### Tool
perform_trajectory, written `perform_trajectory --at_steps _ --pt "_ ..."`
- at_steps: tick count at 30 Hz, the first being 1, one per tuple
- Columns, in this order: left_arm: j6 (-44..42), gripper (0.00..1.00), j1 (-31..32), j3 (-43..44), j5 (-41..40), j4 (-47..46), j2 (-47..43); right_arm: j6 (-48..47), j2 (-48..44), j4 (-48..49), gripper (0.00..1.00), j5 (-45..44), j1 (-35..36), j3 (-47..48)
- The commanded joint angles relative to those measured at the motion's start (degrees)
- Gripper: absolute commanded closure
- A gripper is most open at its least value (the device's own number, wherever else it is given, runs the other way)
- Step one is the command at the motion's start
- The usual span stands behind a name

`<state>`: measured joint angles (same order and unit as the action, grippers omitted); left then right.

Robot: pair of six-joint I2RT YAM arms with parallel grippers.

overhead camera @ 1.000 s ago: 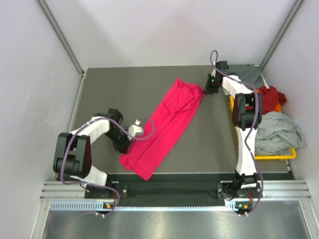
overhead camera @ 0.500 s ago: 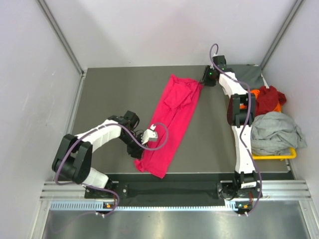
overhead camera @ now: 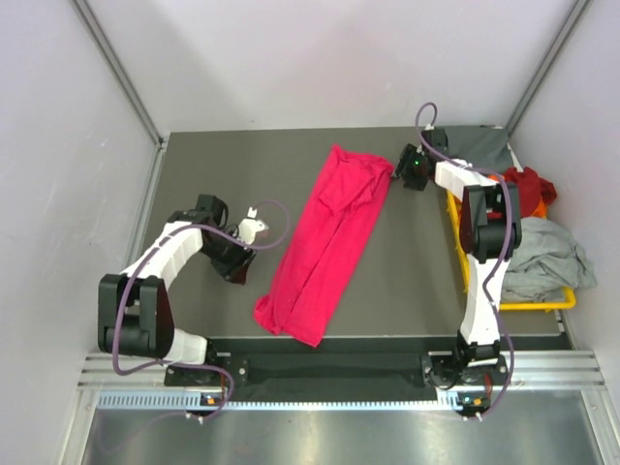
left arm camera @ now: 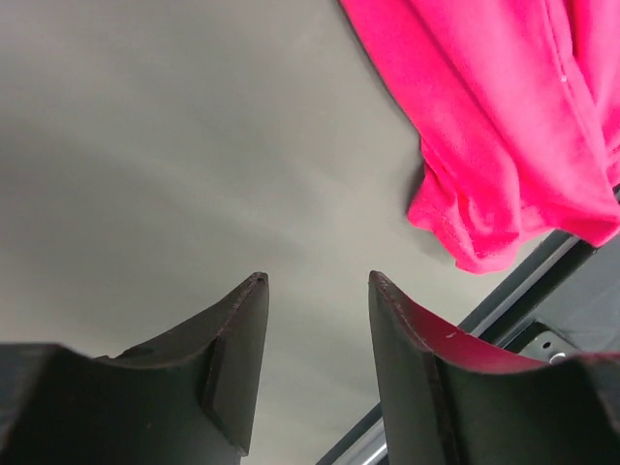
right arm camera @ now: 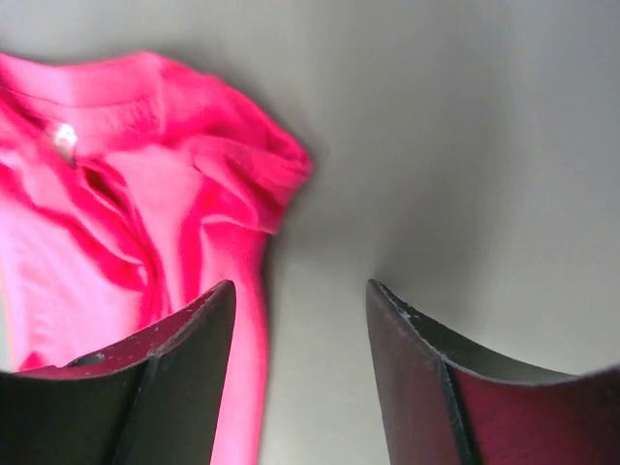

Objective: Fold and stack the t-shirts

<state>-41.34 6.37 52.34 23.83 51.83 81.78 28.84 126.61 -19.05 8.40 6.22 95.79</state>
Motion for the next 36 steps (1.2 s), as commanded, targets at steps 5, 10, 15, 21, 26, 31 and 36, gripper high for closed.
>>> perform_trajectory --at_steps 5,10,15,21,26,31,36 --pt "3.1 0.48 -0.5 4.3 4.7 2.6 -0.5 10.4 5.9 12.5 0.60 6.1 0.3 0.7" --pt "3.2 0.46 -0.2 3.7 8.5 2.5 1.0 15.5 13.6 14.0 1.00 8.2 0.1 11.2" --pt "3.9 0.45 3.2 1.9 8.8 -0.6 2.7 19.8 23.3 10.9 1.00 8.7 0.8 33.1" --pt "6.4 0.45 8.0 1.3 10.4 -3.9 4.3 21.3 28.3 9.7 0.63 8.0 0.8 42.8" --pt "6.0 0.44 8.7 0.8 10.2 -4.9 4.1 9.9 14.5 3.1 0.34 1.5 0.6 31.8" --pt "5.7 0.43 9.5 0.2 11.6 -5.4 4.4 2.5 -8.5 3.7 0.23 -2.5 2.0 6.0" --pt "4.2 0.43 9.8 -1.7 12.9 -6.1 3.0 2.4 -32.1 8.6 0.23 -5.4 9.7 -27.9"
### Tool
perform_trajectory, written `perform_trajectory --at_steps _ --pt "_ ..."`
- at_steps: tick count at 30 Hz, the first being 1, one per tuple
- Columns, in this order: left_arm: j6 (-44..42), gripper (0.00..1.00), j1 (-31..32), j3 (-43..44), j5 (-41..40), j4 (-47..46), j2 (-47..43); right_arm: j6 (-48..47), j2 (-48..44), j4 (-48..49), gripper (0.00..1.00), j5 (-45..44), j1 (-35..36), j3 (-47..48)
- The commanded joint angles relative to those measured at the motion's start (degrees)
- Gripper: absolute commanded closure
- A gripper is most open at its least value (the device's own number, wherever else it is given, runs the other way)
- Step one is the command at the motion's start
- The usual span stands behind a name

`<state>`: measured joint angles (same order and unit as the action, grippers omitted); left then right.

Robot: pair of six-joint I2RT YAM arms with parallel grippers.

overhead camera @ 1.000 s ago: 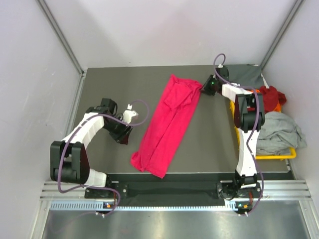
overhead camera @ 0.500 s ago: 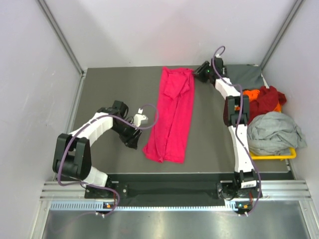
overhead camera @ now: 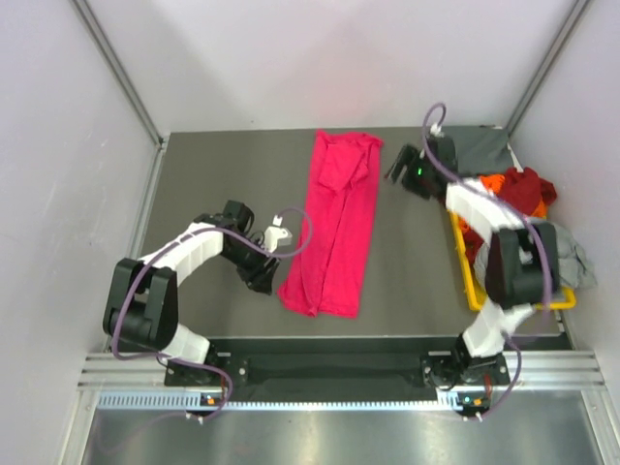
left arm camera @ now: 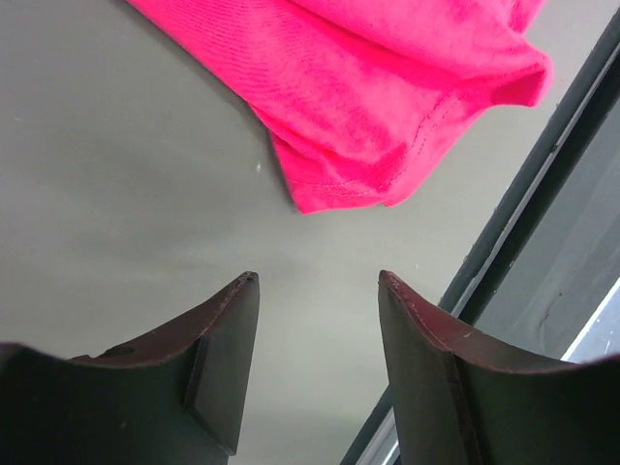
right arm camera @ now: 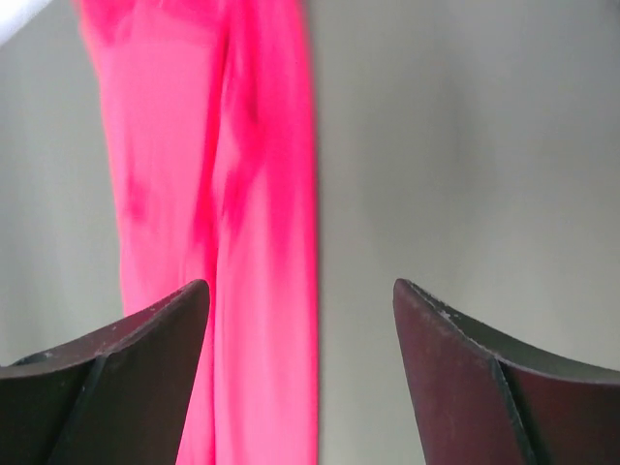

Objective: Fold and stack the t-shirts

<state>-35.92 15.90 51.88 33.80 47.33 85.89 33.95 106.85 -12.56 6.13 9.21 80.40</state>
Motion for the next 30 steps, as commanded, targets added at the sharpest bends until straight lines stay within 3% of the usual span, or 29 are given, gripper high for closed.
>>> perform_trajectory --at_steps 1,5,8,14,15,16,17,21,27,30 --pt "-1.3 0.42 0.4 -1.5 2.9 -1.7 -2.2 -2.1 -15.2 2.4 0.23 -3.5 8.3 -16.7" --pt "-1.5 0.41 0.4 -2.4 3.8 -1.9 -6.9 4.7 -27.5 3.9 0.24 -4.9 16.9 -36.9" --pt "-1.9 0.41 0.5 -3.1 5.0 -1.9 -10.2 13.4 -33.4 4.2 0.28 -5.9 24.3 -45.1" --pt "-2.3 0.40 0.6 -4.1 5.9 -2.0 -14.4 22.7 -33.8 7.7 0.39 -5.6 37.5 -50.6" --pt "-2.5 0.40 0.6 -4.2 6.0 -1.9 -14.7 23.3 -32.6 8.5 0.50 -5.1 38.9 -50.8" --pt "-2.6 0.40 0.7 -4.2 6.0 -1.9 -15.4 23.8 -32.0 9.5 0.56 -3.6 39.2 -51.0" --pt "-2.6 0.40 0.7 -4.4 6.1 -2.0 -15.7 24.7 -31.7 11.1 0.72 -3.1 39.4 -51.8" --pt "-3.2 0.41 1.4 -4.7 6.5 -1.8 -17.1 26.0 -33.1 12.0 1.00 -1.5 39.6 -54.6" --pt "-7.0 0.48 6.1 -5.6 6.6 -3.0 -18.5 25.2 -44.7 3.5 1.00 -3.3 35.3 -60.6" --pt "-5.7 0.49 15.1 -7.8 1.3 -10.3 -19.8 22.6 -49.9 -1.4 1.00 -2.1 30.8 -62.2"
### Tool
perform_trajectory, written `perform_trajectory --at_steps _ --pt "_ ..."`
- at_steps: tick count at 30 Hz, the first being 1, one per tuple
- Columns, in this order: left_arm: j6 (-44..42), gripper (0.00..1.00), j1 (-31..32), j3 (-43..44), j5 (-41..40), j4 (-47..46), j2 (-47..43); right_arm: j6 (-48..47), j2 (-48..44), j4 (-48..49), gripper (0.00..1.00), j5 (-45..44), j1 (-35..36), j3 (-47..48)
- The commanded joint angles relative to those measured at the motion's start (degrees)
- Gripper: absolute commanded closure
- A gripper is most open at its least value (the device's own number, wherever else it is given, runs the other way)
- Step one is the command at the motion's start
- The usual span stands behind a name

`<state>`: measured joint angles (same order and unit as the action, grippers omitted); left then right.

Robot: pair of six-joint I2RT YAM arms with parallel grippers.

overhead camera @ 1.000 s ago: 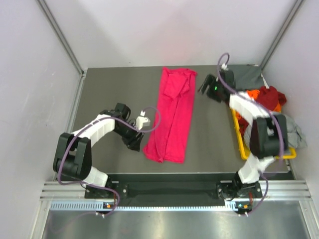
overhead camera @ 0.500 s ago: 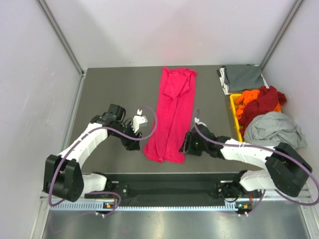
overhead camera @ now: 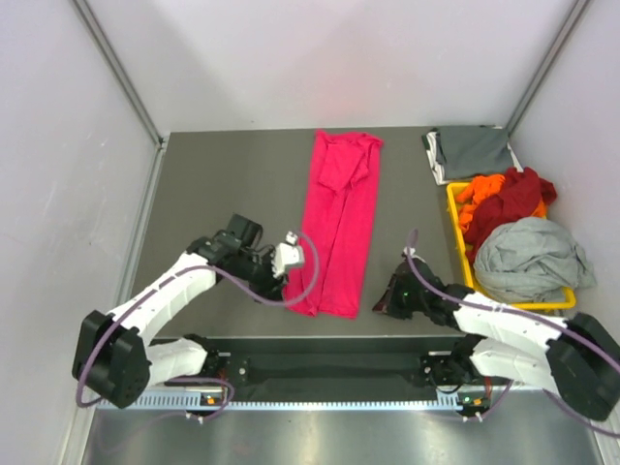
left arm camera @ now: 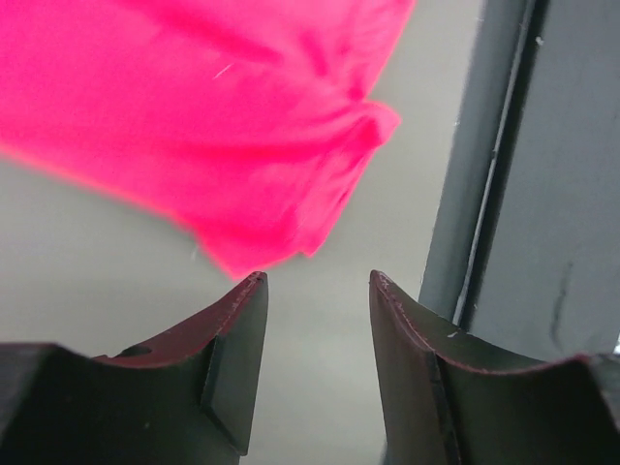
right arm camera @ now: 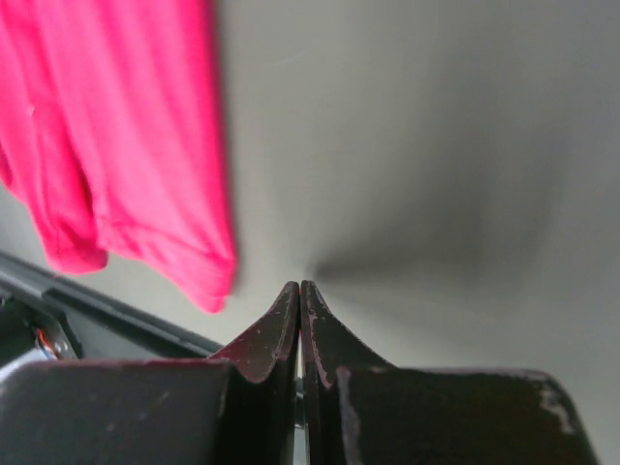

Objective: Fold and stack the t-shirts

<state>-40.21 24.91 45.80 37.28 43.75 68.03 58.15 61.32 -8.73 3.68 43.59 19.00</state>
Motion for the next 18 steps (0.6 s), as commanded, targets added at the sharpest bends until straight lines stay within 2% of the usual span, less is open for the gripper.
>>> perform_trajectory --at_steps 1,4,5,7,8,9,11,16,18 --pt "-1.5 0.49 8.5 -2.8 -4.1 -8.2 -2.2 -2.6 -5.2 -6.4 1.00 1.1 -4.9 -1.2" --pt "-5.6 0.50 14.8 -3.3 -8.2 -10.5 -1.3 -5.3 -8.1 -8.8 1.00 3.3 -8.7 -2.4" --pt "-6.9 0.50 15.0 -3.1 -8.2 -10.3 -1.1 -5.4 -8.5 -8.5 1.00 3.7 -8.8 -2.3" --pt "-10.6 0.50 14.8 -2.4 -8.4 -8.2 -1.1 -4.6 -8.8 -7.2 0.82 4.5 -8.1 -2.2" --pt "-12.9 0.48 14.8 -2.5 -9.0 -7.6 -1.3 -2.4 -8.6 -5.0 0.67 4.3 -6.3 -2.2" --pt "-13.7 0.48 14.7 -2.5 -9.4 -6.2 -1.7 -1.1 -8.3 -3.6 0.57 3.8 -5.2 -2.4" --pt "-14.3 0.47 14.8 -3.3 -10.1 -6.7 -2.2 2.8 -7.0 2.0 0.45 3.7 -3.0 -3.4" --pt "-14.3 0.45 14.6 -4.3 -9.1 -4.8 -3.2 7.2 5.3 15.6 0.47 5.4 3.2 -3.5" --pt "-14.1 0.44 14.5 -4.6 -8.9 -4.9 -3.9 8.4 11.2 20.0 0.60 7.8 4.1 -3.3"
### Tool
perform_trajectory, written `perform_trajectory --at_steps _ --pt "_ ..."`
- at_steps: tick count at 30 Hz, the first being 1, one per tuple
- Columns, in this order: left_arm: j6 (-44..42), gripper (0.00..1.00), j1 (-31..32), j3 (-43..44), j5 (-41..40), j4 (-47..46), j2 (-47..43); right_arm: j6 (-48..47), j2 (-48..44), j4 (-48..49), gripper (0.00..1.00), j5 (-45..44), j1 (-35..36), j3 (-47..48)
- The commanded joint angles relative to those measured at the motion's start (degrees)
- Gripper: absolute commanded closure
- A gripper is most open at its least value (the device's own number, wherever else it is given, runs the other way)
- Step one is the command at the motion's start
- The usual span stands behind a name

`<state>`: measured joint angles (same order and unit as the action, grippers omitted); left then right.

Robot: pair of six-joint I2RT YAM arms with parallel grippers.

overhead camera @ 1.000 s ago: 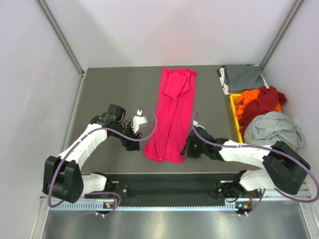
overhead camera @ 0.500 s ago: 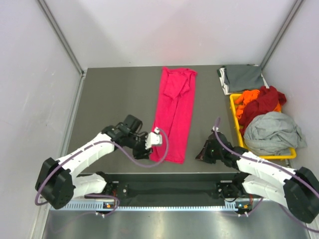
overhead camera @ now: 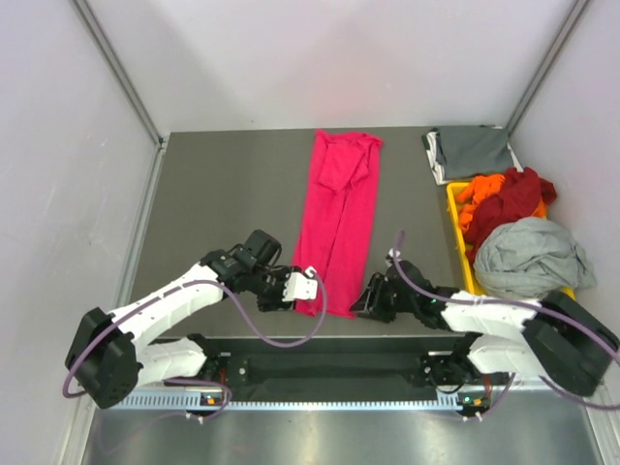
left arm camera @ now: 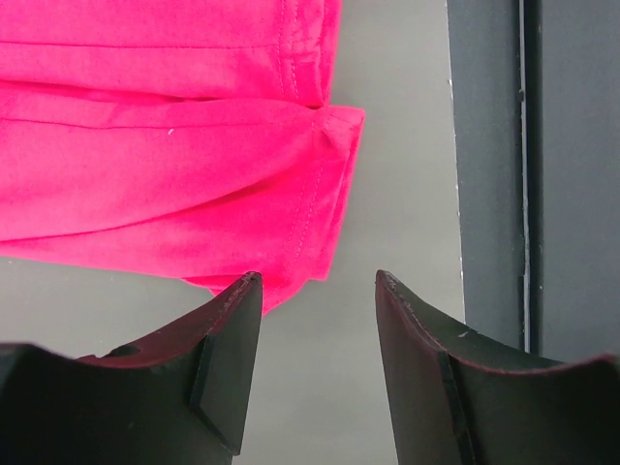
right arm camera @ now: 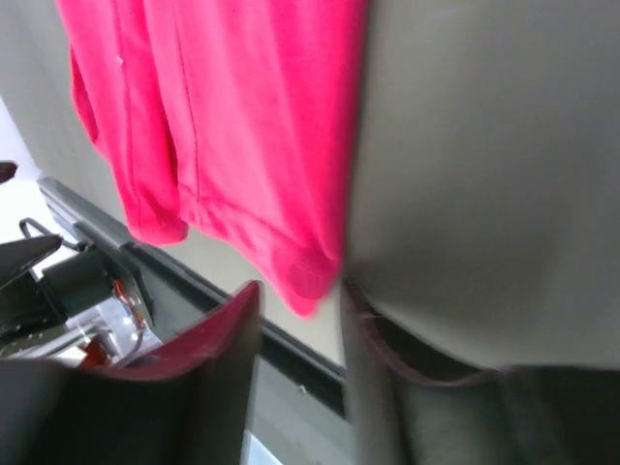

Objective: Fold and stack the t-shirts

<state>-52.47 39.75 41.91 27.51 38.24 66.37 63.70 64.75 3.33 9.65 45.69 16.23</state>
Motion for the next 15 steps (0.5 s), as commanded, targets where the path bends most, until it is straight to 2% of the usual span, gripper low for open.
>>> perform_trajectory --at_steps 1,2,5,8,11,15 --pt "-1.6 0.44 -0.5 -0.8 0.9 0.6 -2.5 3.6 9.1 12.6 0.65 2.6 2.1 -0.8" --pt "-1.3 0.44 -0.6 -0.8 0.9 0.7 -2.6 4.6 10.1 14.1 0.78 3.2 2.2 -1.0" --pt "-1.2 0.44 -0.9 -1.2 0.4 0.3 -2.3 4.2 10.5 12.4 1.00 3.2 2.2 -0.8" --pt "-1.5 0.44 -1.0 -2.7 -0.5 -1.2 -1.9 3.5 5.7 6.8 1.00 2.0 1.0 -2.6" --pt "-1.8 0.43 -0.9 -3.7 -1.8 -4.4 -0.9 2.0 -3.7 -1.9 1.00 1.2 -2.1 -4.6" --pt "-5.0 0.40 0.1 -4.1 0.5 -7.4 0.3 -0.9 -13.1 -13.0 1.00 0.5 -6.3 -6.1"
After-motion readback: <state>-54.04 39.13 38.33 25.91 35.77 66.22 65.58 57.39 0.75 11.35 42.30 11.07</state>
